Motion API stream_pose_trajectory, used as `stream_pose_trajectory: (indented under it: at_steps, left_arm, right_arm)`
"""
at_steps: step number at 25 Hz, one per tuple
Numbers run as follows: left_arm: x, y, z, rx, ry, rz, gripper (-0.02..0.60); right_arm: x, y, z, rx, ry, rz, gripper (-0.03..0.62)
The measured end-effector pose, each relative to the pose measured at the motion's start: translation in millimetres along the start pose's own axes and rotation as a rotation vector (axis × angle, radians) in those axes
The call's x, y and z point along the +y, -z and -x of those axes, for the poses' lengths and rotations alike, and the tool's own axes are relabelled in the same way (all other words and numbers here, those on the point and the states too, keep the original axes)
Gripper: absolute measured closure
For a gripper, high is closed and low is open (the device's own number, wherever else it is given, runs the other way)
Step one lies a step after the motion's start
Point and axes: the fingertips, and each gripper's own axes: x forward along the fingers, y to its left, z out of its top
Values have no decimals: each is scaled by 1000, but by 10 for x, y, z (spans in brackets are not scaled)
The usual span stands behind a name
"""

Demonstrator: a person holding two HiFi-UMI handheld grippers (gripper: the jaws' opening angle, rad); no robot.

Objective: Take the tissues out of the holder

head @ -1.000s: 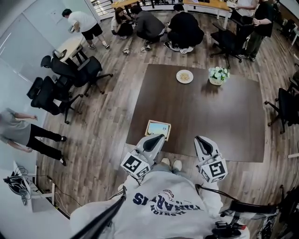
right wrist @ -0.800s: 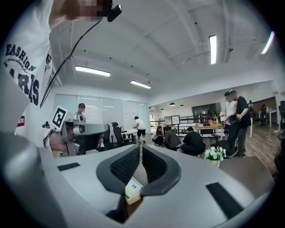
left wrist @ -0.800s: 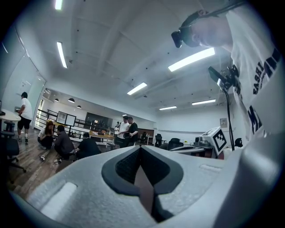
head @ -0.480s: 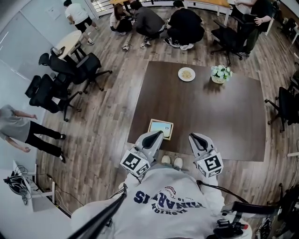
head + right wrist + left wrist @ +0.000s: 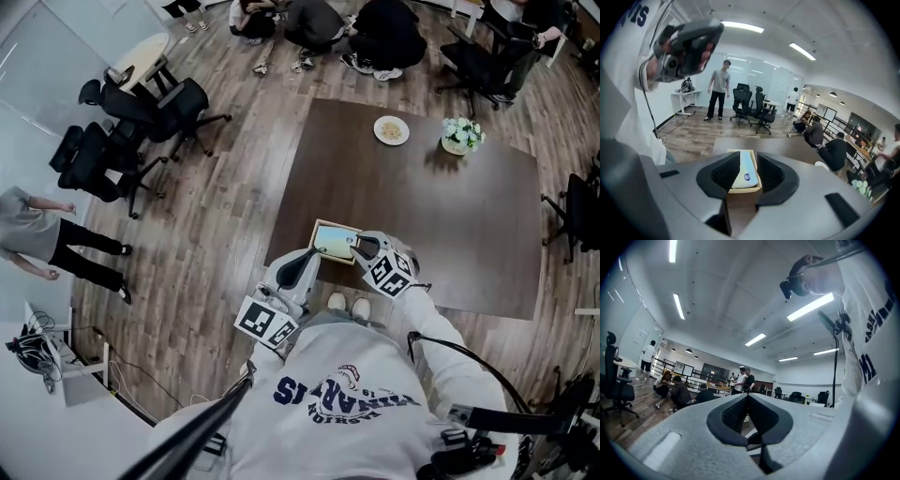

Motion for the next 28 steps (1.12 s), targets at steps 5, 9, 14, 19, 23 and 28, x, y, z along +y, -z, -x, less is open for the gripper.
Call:
stream_pose_trajectory:
  at_steps: [5, 9, 14, 19, 23, 28]
  left_arm:
    - [169, 35, 173, -1, -48, 19, 577]
    - [268, 63, 290, -9, -77, 27, 577]
    - [397, 116, 451, -17, -113, 45, 577]
    - [473, 140, 536, -16, -137, 48, 577]
    - [470, 130, 531, -15, -135, 48, 577]
    - [444, 101, 460, -21, -123, 43, 577]
  right_arm:
    - [228, 492, -756, 208, -126, 144, 467]
    - [246, 750, -1116, 295, -130, 226, 453]
    - [226, 965, -1431, 370, -142, 228, 434]
    - [219, 976, -1508, 404, -165, 234, 467]
    - [197, 960, -1502, 414, -160, 243, 563]
    - [157, 932, -1481, 416, -140, 277, 576]
